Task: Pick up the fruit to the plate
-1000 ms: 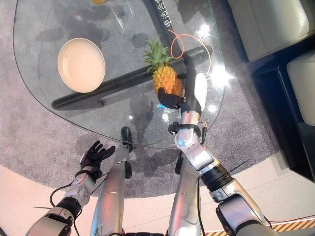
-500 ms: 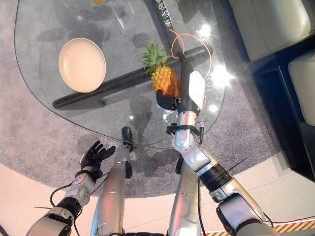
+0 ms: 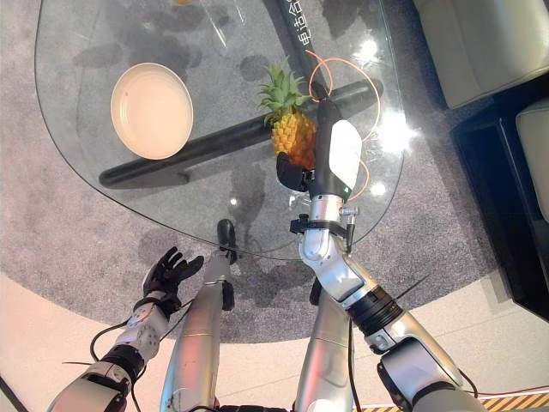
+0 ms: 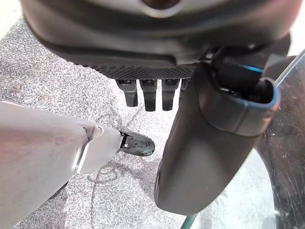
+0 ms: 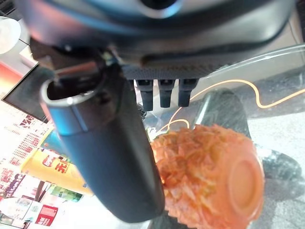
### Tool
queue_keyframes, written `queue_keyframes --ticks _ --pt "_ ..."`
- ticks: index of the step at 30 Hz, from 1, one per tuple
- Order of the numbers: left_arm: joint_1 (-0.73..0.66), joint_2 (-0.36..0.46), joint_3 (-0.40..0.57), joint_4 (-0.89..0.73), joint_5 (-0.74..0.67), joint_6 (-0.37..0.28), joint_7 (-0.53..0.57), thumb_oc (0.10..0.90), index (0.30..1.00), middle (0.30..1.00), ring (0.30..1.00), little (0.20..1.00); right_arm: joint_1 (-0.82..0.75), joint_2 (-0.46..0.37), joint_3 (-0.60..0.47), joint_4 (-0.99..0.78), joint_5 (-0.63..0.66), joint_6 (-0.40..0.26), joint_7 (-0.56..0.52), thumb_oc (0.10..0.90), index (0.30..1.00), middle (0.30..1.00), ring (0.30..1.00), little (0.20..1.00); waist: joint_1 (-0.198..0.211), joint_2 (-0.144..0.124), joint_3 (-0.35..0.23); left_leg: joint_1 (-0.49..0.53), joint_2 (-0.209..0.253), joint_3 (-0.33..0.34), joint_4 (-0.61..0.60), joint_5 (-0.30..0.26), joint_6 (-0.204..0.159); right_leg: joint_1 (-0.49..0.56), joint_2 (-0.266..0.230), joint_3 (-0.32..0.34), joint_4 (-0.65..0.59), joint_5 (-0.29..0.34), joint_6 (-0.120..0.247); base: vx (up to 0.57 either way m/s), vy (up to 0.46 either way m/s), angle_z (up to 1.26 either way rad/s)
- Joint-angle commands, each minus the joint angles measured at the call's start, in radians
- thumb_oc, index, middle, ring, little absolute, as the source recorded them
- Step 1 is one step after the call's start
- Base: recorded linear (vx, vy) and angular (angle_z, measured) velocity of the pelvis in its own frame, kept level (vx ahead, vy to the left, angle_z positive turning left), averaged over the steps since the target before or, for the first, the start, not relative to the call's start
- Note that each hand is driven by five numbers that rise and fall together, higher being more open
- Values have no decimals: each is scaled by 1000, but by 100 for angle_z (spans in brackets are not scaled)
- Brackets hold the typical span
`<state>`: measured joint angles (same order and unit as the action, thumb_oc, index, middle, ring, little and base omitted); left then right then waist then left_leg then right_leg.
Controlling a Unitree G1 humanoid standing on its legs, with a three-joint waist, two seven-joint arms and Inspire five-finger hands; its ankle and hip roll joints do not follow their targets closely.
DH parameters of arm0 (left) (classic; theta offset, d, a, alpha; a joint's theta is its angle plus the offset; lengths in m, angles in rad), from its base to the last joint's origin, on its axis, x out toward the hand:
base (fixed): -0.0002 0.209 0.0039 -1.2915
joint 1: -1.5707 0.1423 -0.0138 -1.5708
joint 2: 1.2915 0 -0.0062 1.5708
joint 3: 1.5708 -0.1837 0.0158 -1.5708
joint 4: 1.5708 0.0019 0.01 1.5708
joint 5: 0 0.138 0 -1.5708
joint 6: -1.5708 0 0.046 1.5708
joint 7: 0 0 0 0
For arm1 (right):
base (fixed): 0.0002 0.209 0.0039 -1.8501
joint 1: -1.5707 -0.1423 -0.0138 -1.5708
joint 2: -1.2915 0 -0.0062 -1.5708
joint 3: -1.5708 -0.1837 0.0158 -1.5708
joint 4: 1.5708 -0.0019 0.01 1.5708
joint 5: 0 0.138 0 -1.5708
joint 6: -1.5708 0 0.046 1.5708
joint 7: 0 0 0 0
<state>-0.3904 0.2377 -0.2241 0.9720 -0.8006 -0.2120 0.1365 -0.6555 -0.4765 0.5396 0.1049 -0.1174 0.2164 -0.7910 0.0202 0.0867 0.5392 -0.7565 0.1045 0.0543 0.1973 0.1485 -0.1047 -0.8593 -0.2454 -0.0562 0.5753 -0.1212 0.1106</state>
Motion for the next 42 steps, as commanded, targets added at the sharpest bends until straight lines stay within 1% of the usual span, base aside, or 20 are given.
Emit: queue_keyframes --ticks 1,5,18,33,36,37,42 --pt "-2 26 -13 63 7 -39 -4 800 900 900 900 900 -52 -23 -17 -70 -7 -62 -40 800 900 900 900 900 -5 9 -19 -27 -15 30 130 -103 29 10 -7 -97 -133 116 0 0 0 0" --pt "-2 34 -10 61 3 -38 -9 800 900 900 900 900 -25 -13 -9 -33 114 -60 -28 800 900 900 900 900 -6 7 -19 -25 -12 34 121 -99 29 12 -6 -100 -138 117 -2 0 0 0" --pt "-8 45 -13 55 4 -29 -1 800 900 900 900 900 2 43 -10 60 275 -32 -8 800 900 900 900 900 0 5 -19 -26 -12 35 114 -89 29 11 -4 -107 -138 120 -9 -1 -3 1" --pt "-5 38 -16 33 16 -18 15 800 900 900 900 900 -8 57 -4 87 292 25 34 800 900 900 900 900 4 5 -19 -29 -15 32 115 -86 30 9 -1 -105 -133 120 -12 0 0 0" --pt "-6 40 -16 32 17 -17 15 800 900 900 900 900 -9 56 -4 92 290 22 40 800 900 900 900 900 6 5 -19 -31 -14 31 116 -86 30 8 -2 -107 -132 120 -11 0 0 0" --pt "-4 38 -15 31 20 -18 15 800 900 900 900 900 -8 56 -4 92 280 17 39 100 300 300 300 200 6 6 -19 -31 -14 31 115 -86 31 8 -2 -107 -132 120 -11 0 0 0" --pt "3 35 -21 24 20 -26 20 800 900 900 900 900 -13 59 -4 78 249 21 38 100 300 300 300 200 7 6 -19 -38 -16 29 120 -88 32 1 -2 -107 -128 120 -10 0 0 0"
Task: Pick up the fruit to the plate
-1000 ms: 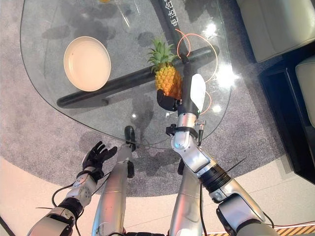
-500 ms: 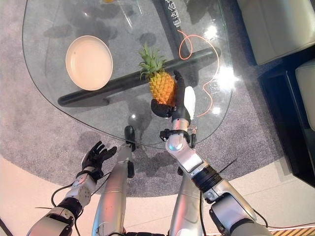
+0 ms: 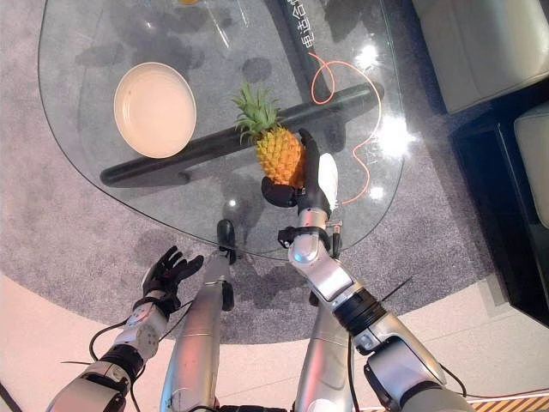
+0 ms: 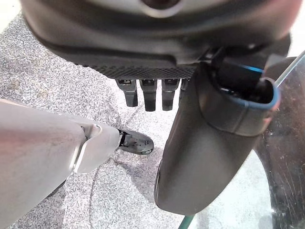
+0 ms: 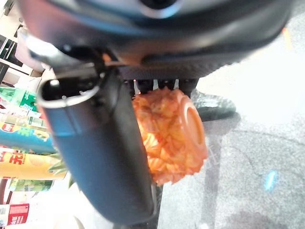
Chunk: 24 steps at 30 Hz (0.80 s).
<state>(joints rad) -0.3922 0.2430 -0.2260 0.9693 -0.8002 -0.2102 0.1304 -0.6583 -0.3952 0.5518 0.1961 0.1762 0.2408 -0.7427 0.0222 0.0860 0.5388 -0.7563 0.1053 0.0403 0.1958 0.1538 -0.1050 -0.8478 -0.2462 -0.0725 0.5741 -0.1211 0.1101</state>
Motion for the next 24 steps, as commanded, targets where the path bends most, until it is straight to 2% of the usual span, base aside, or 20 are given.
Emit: queue_keyframes --ticks 1,8,12,17,24 --pt "5 30 -19 26 20 -28 26 800 900 900 900 900 -10 -23 -16 -14 -46 -3 -12 100 300 300 300 200 5 7 -19 -38 -17 43 121 -94 32 -11 -1 -90 -127 120 -10 0 0 0" --pt "6 28 -10 22 -13 -44 32 800 900 900 900 900 -15 -31 -23 -16 -64 -11 -20 100 300 300 300 200 4 10 -19 -32 -18 43 117 -93 33 -7 2 -86 -126 118 -10 0 0 0" --pt "9 28 24 -1 -107 -106 61 800 900 900 900 900 -15 -41 -32 -21 -89 -26 -37 100 300 300 300 200 5 12 -19 -26 -18 41 115 -95 32 -3 3 -83 -122 112 -10 0 0 0" --pt "-3 40 115 -69 -219 -202 136 800 900 900 900 900 -16 -44 -60 -21 -114 -46 -69 100 300 300 300 200 10 14 -19 -6 -21 33 114 -100 29 13 -2 -82 -113 101 -8 0 0 0" --pt "-41 57 183 -163 -210 -280 286 800 900 900 900 900 -17 -43 -99 -27 -140 -73 -115 100 300 300 300 200 11 13 -19 25 -26 31 104 -102 30 42 4 -81 -108 90 -10 -6 -4 1"
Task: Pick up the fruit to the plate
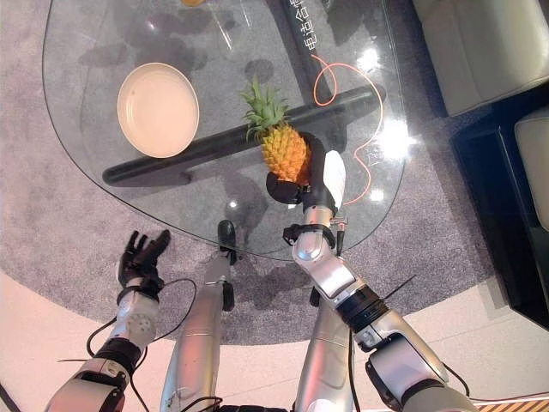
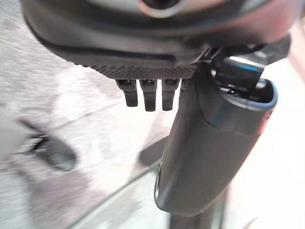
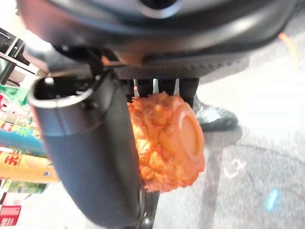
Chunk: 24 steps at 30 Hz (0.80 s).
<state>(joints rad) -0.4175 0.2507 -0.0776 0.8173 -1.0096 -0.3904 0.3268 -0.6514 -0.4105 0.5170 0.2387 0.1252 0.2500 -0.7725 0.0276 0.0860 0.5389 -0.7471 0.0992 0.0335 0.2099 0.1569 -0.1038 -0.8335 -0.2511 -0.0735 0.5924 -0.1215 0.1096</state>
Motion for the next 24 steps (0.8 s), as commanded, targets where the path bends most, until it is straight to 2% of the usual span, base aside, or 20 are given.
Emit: queue_keyframes --ticks 1,7,15,20,24 --pt "-22 50 45 -17 5 -114 111 800 900 900 900 900 -27 -26 -71 -70 -95 -84 -93 100 300 300 300 200 6 12 -19 23 -20 39 89 -106 29 35 9 -80 -127 89 -10 0 0 0" --pt "-68 81 110 -80 77 -205 272 800 900 900 900 900 -36 -49 -116 -99 -108 -123 -133 100 300 300 300 200 0 3 -19 53 -16 39 90 -112 27 68 8 -81 -125 76 -13 0 0 0" --pt "-130 135 151 -240 278 -327 449 800 900 900 900 900 -11 -75 -187 -156 -199 -231 -145 100 300 300 300 200 -15 2 -19 51 -14 43 91 -116 25 69 16 -71 -128 71 -18 0 0 0" --pt "-159 144 147 -342 404 -351 483 800 900 900 900 900 -5 -85 -207 -167 -235 -275 -146 100 300 300 300 200 -19 3 -19 47 -11 47 87 -118 24 66 17 -66 -136 72 -17 -2 2 -1" --pt "-183 135 130 -436 425 -354 403 800 900 900 900 900 -3 -87 -222 -170 -269 -315 -141 100 300 300 300 200 -22 6 -19 48 -12 52 82 -120 23 67 17 -63 -142 74 -14 -6 13 -5"
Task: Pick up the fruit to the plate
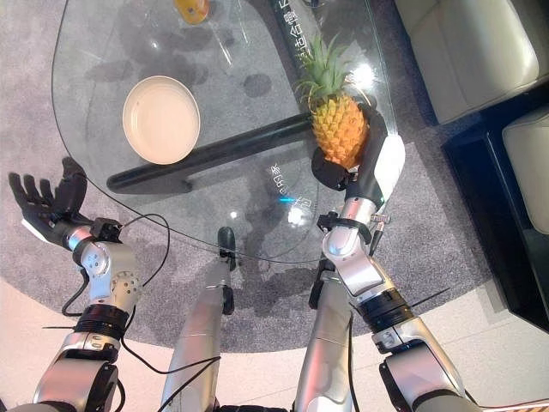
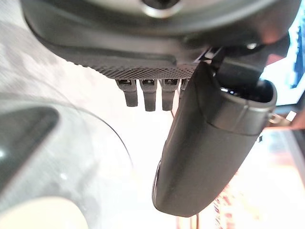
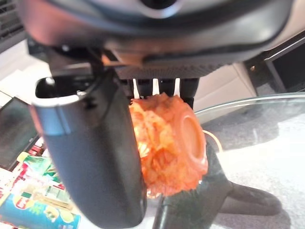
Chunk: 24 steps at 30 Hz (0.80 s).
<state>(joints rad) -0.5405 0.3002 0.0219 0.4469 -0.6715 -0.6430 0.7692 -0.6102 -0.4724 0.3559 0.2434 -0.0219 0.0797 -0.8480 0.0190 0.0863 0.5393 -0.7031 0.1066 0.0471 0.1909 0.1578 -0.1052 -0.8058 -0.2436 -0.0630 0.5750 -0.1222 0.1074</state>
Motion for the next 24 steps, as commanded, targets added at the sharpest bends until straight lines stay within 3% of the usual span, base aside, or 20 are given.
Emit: queue_keyframes --ticks 1,9,14,24 --pt "-68 83 22 -96 76 -94 -84 800 900 900 900 900 -48 -23 -66 -175 -135 -157 -63 100 300 300 300 200 -14 6 -19 3 -18 40 102 -122 24 40 8 -73 -127 76 -11 0 0 0" --pt "-120 66 -43 -249 28 -49 -288 800 900 900 900 900 -85 0 -83 -191 -189 -206 -25 100 300 300 300 200 -18 2 -19 10 -19 47 90 -123 26 53 6 -75 -154 89 -3 0 0 0" --pt "-138 51 -71 -300 6 7 -381 800 900 900 900 900 -99 21 -80 -203 -225 -228 -1 100 300 300 300 200 -19 -1 -19 18 -20 52 78 -121 27 67 5 -82 -173 97 2 0 0 0" --pt "-217 15 -150 -325 -195 147 -572 800 900 900 900 900 -166 37 -40 -230 -246 -224 76 100 300 300 300 200 -30 -8 -19 25 -17 62 67 -118 25 78 6 -84 -189 104 9 1 2 -1"
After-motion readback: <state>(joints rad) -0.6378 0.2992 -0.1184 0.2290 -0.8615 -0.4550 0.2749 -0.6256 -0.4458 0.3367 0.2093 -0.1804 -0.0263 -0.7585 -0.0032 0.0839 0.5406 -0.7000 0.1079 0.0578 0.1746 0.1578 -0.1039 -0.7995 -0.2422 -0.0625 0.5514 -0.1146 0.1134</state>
